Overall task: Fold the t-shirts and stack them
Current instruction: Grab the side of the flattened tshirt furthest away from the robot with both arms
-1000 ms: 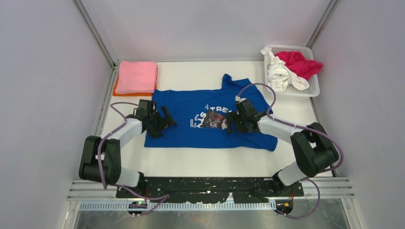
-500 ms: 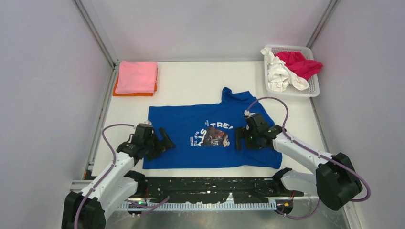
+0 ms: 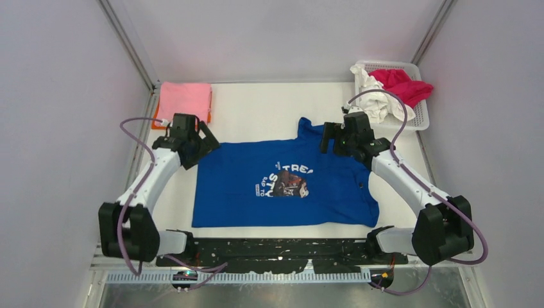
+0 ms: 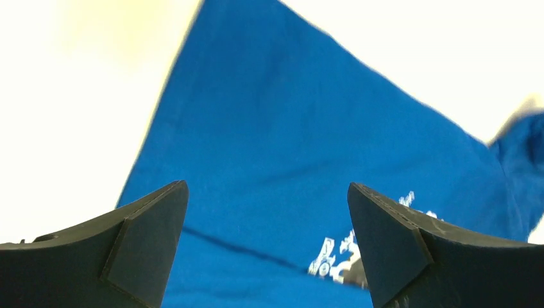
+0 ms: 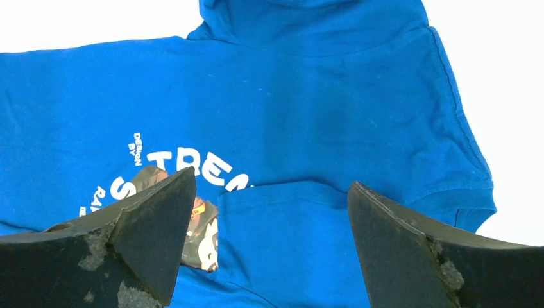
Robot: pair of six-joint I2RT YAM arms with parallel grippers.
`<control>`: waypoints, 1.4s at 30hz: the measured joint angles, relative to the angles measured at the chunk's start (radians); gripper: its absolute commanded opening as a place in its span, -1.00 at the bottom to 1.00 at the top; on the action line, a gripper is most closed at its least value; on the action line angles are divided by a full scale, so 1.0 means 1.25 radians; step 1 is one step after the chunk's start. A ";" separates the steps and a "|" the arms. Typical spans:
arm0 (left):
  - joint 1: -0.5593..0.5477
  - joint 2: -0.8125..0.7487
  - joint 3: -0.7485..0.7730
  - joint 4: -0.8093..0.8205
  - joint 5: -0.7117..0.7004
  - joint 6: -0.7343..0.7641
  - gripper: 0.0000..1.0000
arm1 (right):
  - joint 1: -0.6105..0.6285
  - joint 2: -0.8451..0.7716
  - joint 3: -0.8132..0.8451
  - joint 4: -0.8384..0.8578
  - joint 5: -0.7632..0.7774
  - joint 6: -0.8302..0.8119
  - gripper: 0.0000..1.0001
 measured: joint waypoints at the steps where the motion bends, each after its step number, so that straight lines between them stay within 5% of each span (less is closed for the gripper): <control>1: 0.013 0.040 0.021 0.006 -0.004 0.001 0.99 | -0.007 0.005 0.000 0.001 -0.002 0.000 0.91; 11: 0.096 0.492 0.317 0.018 -0.020 0.017 0.92 | -0.043 0.047 -0.002 0.019 -0.061 -0.004 0.91; 14: 0.098 0.559 0.371 0.014 -0.012 0.016 0.62 | -0.050 0.062 -0.002 0.018 -0.071 -0.007 0.91; 19: 0.098 0.573 0.377 0.007 -0.005 0.016 0.49 | -0.054 0.064 -0.002 0.018 -0.077 -0.013 0.91; 30: 0.098 0.552 0.318 0.007 -0.006 -0.021 0.54 | -0.057 0.064 -0.007 0.019 -0.096 -0.021 0.91; 42: 0.097 0.552 0.319 -0.021 -0.009 -0.048 0.55 | -0.063 0.118 -0.149 0.016 -0.153 0.004 0.91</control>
